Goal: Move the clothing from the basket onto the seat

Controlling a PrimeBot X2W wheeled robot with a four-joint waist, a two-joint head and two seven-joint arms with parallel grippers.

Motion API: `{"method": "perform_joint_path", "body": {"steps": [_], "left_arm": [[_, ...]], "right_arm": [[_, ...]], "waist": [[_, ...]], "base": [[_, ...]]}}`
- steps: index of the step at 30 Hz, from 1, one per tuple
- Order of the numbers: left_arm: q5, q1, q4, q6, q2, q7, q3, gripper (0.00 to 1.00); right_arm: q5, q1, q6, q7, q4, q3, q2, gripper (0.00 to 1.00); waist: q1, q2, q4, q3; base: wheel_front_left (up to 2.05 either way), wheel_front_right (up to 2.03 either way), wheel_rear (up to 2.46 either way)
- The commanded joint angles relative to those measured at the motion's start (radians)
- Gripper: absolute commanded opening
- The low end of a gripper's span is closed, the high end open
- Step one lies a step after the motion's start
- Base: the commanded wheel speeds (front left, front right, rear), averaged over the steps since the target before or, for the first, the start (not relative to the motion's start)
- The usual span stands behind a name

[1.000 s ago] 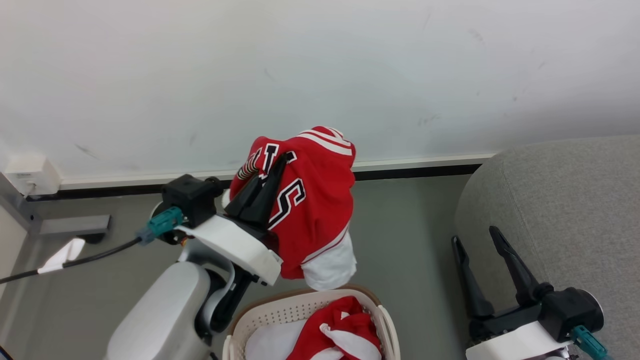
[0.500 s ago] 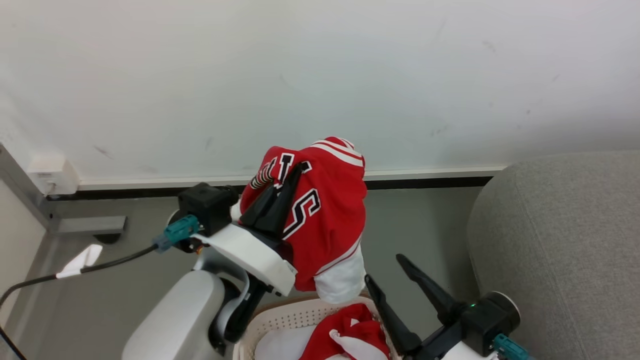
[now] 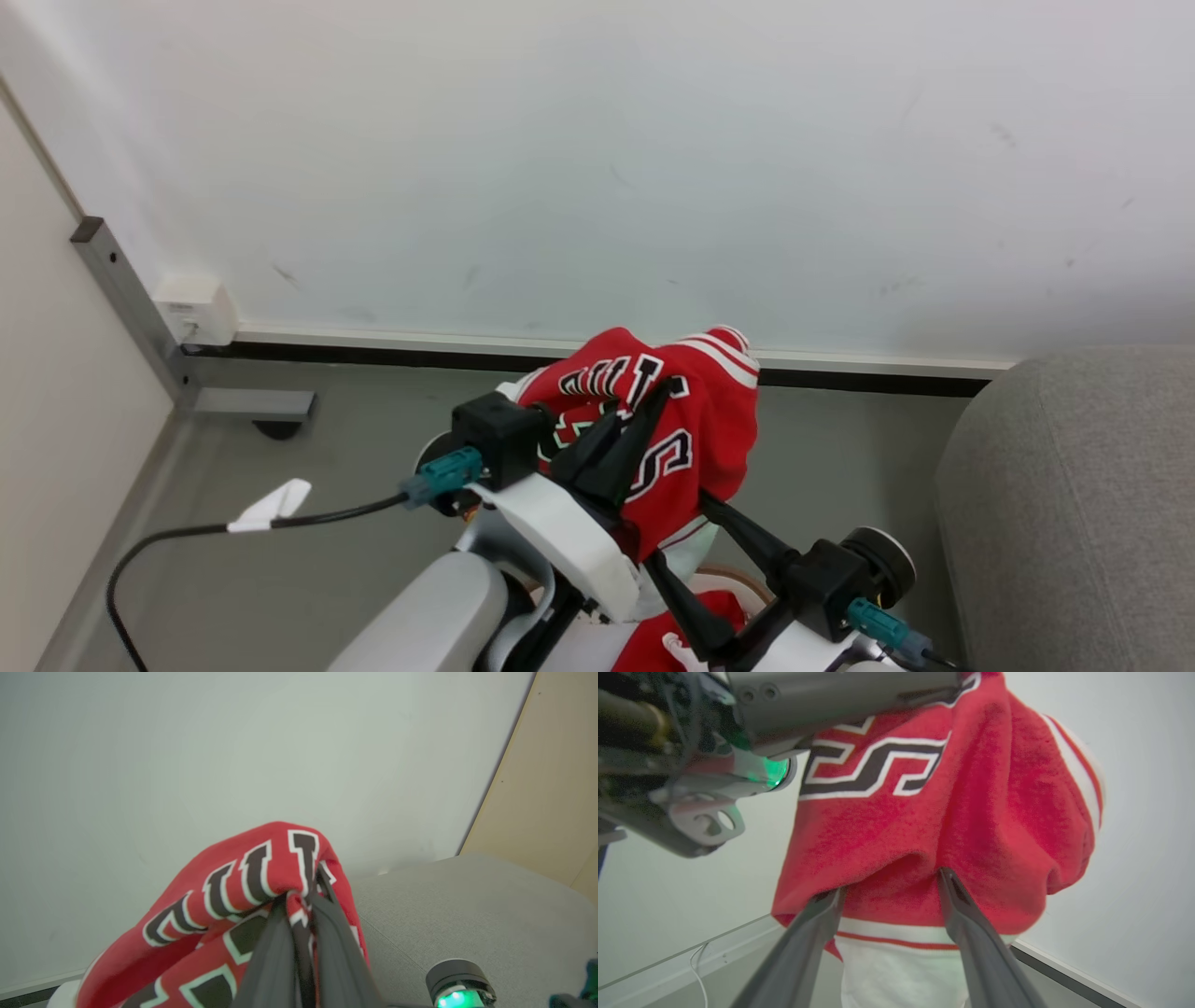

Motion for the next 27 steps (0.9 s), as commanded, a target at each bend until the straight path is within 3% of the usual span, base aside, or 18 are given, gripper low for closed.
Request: {"method": "perform_joint_path", "body": {"steps": [1,10,12,27], "left_arm": [[0.006,0.014,0.002,-0.007,-0.007,0.007,-0.013,0.00],[0.009,0.032,0.008,-0.023,-0.033,0.026,-0.073,0.00],[0.007,0.034,0.011,-0.025,-0.035,0.025,-0.078,0.00],[-0.015,0.033,0.038,-0.005,-0.001,0.005,-0.050,0.00]], "right_arm": [[-0.015,-0.020,-0.002,0.001,0.017,0.000,-0.003,1.00],[-0.036,-0.057,-0.002,0.001,0.049,-0.017,0.015,1.00],[-0.030,-0.060,-0.002,0.001,0.048,-0.014,0.015,0.00],[-0.008,-0.007,-0.002,0.001,0.003,-0.071,0.010,0.00]], "waist": [[0.0000,-0.0001,0.019,-0.008],[0.0000,-0.0001,0.064,-0.009],[0.0000,-0.0001,0.070,-0.007],[0.0000,-0.0001,0.047,0.009]], "base": [[0.00,0.00,0.00],[0.00,0.00,0.00],[0.00,0.00,0.00],[0.00,0.00,0.00]]}}
